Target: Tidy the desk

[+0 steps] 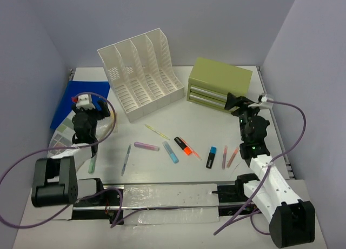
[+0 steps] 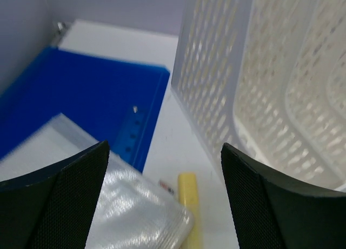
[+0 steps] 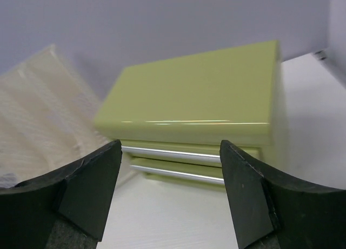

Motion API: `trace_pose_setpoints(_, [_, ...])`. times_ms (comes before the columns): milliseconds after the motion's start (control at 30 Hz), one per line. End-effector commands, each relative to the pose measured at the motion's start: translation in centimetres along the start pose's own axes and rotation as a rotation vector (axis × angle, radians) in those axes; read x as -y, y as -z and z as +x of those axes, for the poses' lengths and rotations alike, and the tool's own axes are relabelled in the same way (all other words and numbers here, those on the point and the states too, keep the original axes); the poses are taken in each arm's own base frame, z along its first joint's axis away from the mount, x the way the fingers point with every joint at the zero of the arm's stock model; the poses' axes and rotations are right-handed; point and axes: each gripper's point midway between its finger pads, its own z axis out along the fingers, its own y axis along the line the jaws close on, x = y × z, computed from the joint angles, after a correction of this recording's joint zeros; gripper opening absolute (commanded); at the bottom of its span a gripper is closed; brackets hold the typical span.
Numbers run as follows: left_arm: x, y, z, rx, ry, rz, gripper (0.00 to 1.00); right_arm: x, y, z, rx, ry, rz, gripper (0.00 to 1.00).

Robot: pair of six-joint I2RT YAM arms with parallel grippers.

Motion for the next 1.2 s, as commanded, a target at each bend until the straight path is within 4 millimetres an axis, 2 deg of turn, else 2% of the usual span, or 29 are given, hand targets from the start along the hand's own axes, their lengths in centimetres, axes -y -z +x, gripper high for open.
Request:
trace_pose_setpoints(0, [0.0,0.4,-6.5,0.093,-0.025,-0.032,0.90,-3.2,0.9,2.6,-0.226,-0.219,-0.015,0.79])
trace_pose_setpoints(100, [-0.3,1.0,-5.4,-0.015,-0.104,-0.024,0.91,-5.7,1.1,2.6,-0.253,-0.384,-0.075,0.79])
trace_pose_setpoints(167, [-0.1,1.3,-5.2,-0.065,-0.135,-0.009,0.91,-6.5,1.2,3.2,-0.268,-0.498,-0.096,0.79])
trace_pose_setpoints(200, [-0.2,1.5,-4.9,-0.092,-0.171,-0.001,0.91,-7.8,1.1,2.5,-0.261,-0.604,-0.143,0.79])
trace_pose_setpoints(233, [-0.3,1.9,-3.7,-0.151,-0.185,0.004,0.91,-8.4,1.1,2.3,-0.258,-0.669,-0.169,0.78])
trace_pose_setpoints(300, [-0.9,2.2,-2.9,-0.200,-0.202,-0.017,0.91,-8.9,0.7,3.4,-0.282,-0.794,-0.177,0.77])
trace_pose_setpoints(367, [-1.4,2.4,-2.4,-0.220,-0.206,-0.042,0.91,-9.0,0.1,3.6,-0.275,-0.888,-0.170,0.76])
trace_pose_setpoints(500, [-2.0,2.5,-2.2,-0.210,-0.215,-0.068,0.91,-7.1,-1.2,5.0,-0.222,-0.927,-0.042,0.72])
trace_pose_setpoints(733, [-1.0,2.2,-2.3,-0.209,-0.195,-0.019,0.90,-3.8,-1.9,6.5,-0.123,-0.939,0.118,0.71])
trace_pose_setpoints(833, [-1.0,2.1,-2.1,-0.217,-0.191,-0.020,0.90,-3.2,-2.4,6.7,-0.105,-0.934,0.152,0.69])
trace_pose_setpoints(933, [-1.1,2.1,-2.0,-0.220,-0.195,-0.018,0.90,-2.9,-3.4,7.4,-0.102,-0.932,0.183,0.64])
trace_pose_setpoints(1167, [-1.2,2.2,-1.9,-0.221,-0.200,-0.022,0.90,-2.8,-5.0,8.0,-0.097,-0.932,0.209,0.63])
